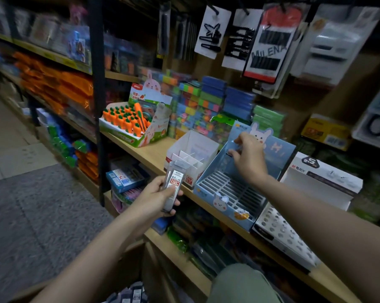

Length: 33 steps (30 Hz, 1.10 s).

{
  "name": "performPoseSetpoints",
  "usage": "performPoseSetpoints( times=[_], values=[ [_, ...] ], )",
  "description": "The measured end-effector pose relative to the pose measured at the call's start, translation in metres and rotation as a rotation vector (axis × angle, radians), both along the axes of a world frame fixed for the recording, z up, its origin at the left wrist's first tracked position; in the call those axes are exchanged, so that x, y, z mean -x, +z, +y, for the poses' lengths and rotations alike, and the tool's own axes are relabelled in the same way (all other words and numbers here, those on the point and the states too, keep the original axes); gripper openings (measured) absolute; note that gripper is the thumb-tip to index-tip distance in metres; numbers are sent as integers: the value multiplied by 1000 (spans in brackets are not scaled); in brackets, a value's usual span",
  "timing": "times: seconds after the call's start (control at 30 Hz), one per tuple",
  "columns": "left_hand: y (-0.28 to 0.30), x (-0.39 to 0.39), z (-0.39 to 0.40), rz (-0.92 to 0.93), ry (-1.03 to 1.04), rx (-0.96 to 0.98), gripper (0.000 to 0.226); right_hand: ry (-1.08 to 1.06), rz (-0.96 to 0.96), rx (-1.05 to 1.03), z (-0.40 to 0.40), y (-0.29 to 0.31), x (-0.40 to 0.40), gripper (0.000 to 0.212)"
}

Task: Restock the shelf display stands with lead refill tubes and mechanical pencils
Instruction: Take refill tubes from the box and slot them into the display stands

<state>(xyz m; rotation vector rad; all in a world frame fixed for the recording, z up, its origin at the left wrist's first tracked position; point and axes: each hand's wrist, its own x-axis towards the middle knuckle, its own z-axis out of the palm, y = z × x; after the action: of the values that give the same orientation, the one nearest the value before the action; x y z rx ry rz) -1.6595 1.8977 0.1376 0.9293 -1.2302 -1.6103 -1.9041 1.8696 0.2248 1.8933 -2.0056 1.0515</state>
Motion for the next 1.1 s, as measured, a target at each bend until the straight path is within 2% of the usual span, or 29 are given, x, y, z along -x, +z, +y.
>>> performPoseSetpoints(
  times=[0.27, 0.5, 0.6, 0.63, 0.7, 0.77, 0.83, 0.9, 1.1],
  values=[
    [-8, -5, 1, -32, -11, 4, 20, -71, -34, -22, -4, -10, -6, 23],
    [2, -5, 13, 73, 10, 25, 19, -57, -50, -134, 8, -13, -3, 46],
    [7, -6, 21, 118, -26, 45, 21, 38, -111, -180, 22, -6, -7, 62],
    [9, -7, 23, 144, -33, 48, 21, 89, -188, -134, 29, -5, -10, 60],
    [11, -7, 26, 184, -50, 57, 24, 220, -398, -67, 44, -1, -23, 37],
    [14, -6, 30, 201, -81, 71, 26, 397, -525, -163, 59, 5, -41, 27],
    [16, -3, 32, 203, -113, 95, 28, 530, -473, -273, 67, 10, -58, 32],
    [17, -1, 34, 206, -132, 97, 29, 569, -361, -316, 69, 16, -70, 36],
    [13, -4, 25, 155, -185, 105, 29, 650, -355, -410, 59, 21, -82, 23]
  ],
)
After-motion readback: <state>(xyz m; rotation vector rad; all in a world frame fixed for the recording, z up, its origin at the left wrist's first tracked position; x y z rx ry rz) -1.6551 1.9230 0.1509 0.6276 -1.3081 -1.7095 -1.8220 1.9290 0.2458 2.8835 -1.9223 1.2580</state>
